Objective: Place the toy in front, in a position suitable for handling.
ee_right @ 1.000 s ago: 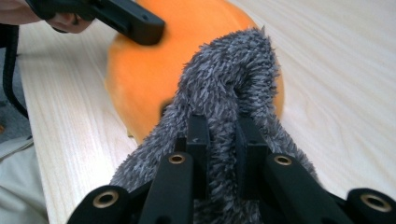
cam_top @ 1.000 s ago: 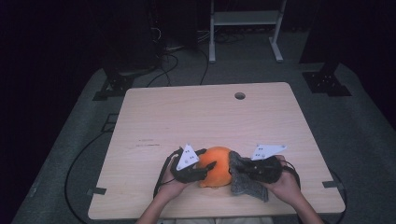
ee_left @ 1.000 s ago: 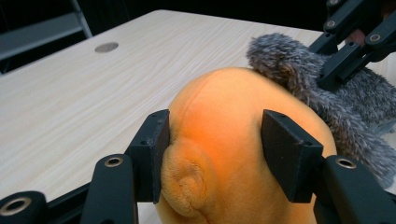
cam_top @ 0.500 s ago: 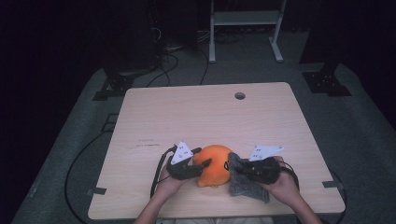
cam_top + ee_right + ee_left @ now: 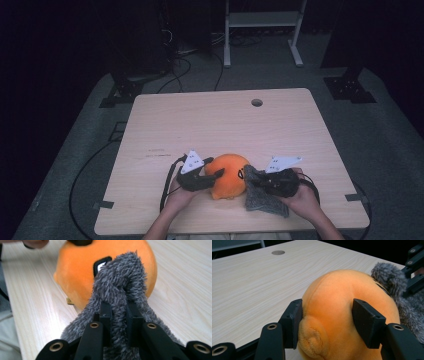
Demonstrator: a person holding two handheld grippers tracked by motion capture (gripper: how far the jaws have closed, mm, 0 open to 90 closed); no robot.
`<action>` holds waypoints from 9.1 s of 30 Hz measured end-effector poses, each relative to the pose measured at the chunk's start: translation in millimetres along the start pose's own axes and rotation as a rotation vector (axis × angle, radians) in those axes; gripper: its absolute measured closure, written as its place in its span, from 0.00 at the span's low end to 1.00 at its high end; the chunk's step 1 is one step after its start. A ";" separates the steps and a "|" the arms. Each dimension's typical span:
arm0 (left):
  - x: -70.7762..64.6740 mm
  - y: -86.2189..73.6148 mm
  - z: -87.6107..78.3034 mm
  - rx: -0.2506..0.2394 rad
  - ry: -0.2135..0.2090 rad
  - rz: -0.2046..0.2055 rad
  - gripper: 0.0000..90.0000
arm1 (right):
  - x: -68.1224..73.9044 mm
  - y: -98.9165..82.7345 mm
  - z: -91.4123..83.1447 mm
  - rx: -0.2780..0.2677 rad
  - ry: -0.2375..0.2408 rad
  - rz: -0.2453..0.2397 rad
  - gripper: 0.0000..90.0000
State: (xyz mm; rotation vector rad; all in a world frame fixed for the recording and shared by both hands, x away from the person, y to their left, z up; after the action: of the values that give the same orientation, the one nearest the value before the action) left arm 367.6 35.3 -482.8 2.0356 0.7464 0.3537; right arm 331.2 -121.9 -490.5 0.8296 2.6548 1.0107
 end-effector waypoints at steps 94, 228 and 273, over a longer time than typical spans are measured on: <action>10.8 0.3 -6.5 0.024 -0.003 -0.044 0.41 | 21.3 25.4 15.7 -0.041 0.061 0.010 0.86; -6.6 -6.6 -12.0 0.095 -0.183 -0.005 0.56 | 39.7 31.1 12.0 -0.052 0.143 -0.074 0.86; -18.2 7.9 -2.7 0.085 -0.157 -0.007 0.23 | -29.3 28.3 9.5 -0.003 0.138 0.086 0.87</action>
State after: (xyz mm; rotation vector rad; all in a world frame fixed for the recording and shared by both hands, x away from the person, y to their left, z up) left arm 355.0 22.4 -474.0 2.1119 0.6808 0.1582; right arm 371.2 -115.7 -479.8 0.9119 2.7516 1.1308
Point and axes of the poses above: each handheld gripper's, and its own axes: z roughly forward along the jaws, y roughly out of its top, x roughly to its left, the point moved 10 cm from there along z, roughly forward along the jaws, and after that the axes turned 8 degrees about x, right-handed, at the moved point
